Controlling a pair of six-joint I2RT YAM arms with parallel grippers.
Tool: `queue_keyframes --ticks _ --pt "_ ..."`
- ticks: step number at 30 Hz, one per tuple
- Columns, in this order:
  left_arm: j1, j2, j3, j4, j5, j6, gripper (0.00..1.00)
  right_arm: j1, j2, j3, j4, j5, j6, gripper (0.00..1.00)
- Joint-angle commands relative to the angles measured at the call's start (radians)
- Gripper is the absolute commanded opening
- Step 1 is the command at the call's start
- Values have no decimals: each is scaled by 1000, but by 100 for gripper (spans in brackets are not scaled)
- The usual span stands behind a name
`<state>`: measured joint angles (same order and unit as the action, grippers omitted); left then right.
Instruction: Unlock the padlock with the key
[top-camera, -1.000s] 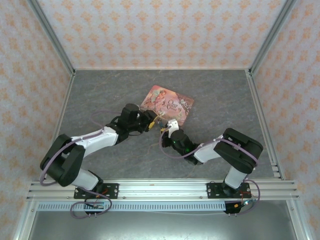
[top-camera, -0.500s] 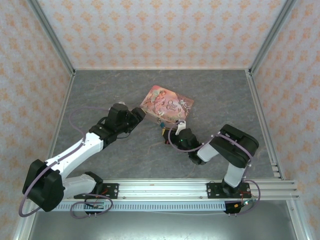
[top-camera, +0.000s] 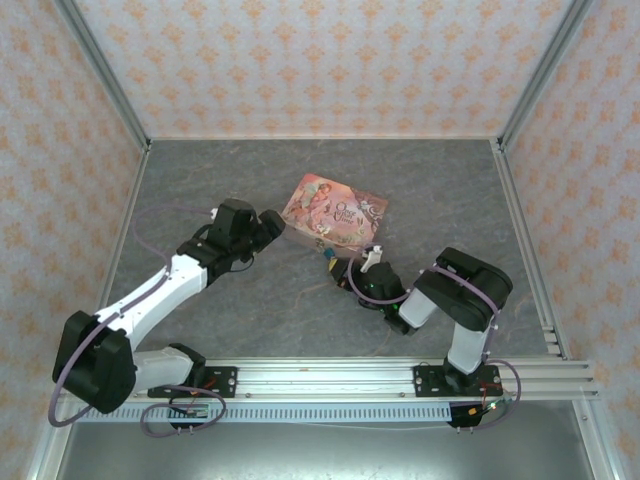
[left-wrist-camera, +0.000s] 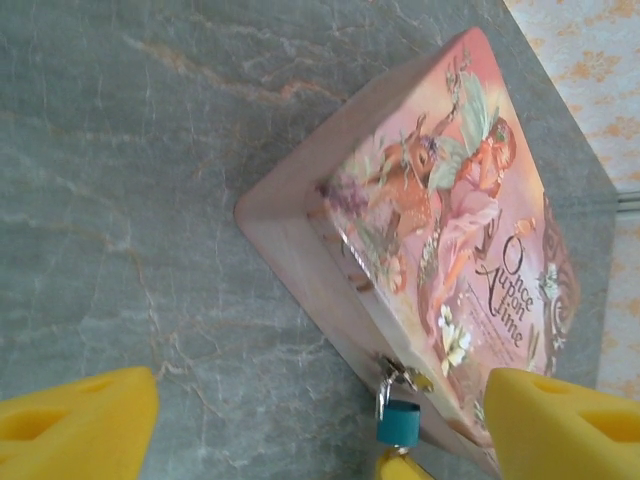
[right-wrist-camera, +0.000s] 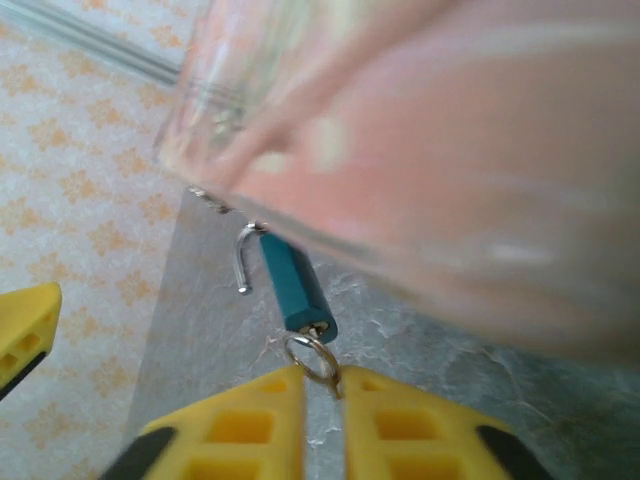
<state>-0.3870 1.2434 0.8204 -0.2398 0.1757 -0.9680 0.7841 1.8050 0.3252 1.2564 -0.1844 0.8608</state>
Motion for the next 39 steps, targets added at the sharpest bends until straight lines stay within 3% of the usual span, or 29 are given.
queue_keyframes --ticks 1,7,13,23,30,39 --pt "28 55 76 -10 15 102 89 -12 -39 -32 -25 14 18 26" --pt "68 232 234 -45 68 246 92 -16 -162 -13 -185 -27 -87 51" --pt "91 422 376 -61 160 338 92 -39 -219 3 -210 -50 -136 64" --pt "93 561 423 -93 164 369 90 -171 -215 73 -247 -184 -181 67" --pt "92 528 245 -17 184 321 88 -277 -150 173 -255 -321 -272 68" --pt "83 392 -19 113 200 203 87 -330 -97 123 -43 -376 -361 68"
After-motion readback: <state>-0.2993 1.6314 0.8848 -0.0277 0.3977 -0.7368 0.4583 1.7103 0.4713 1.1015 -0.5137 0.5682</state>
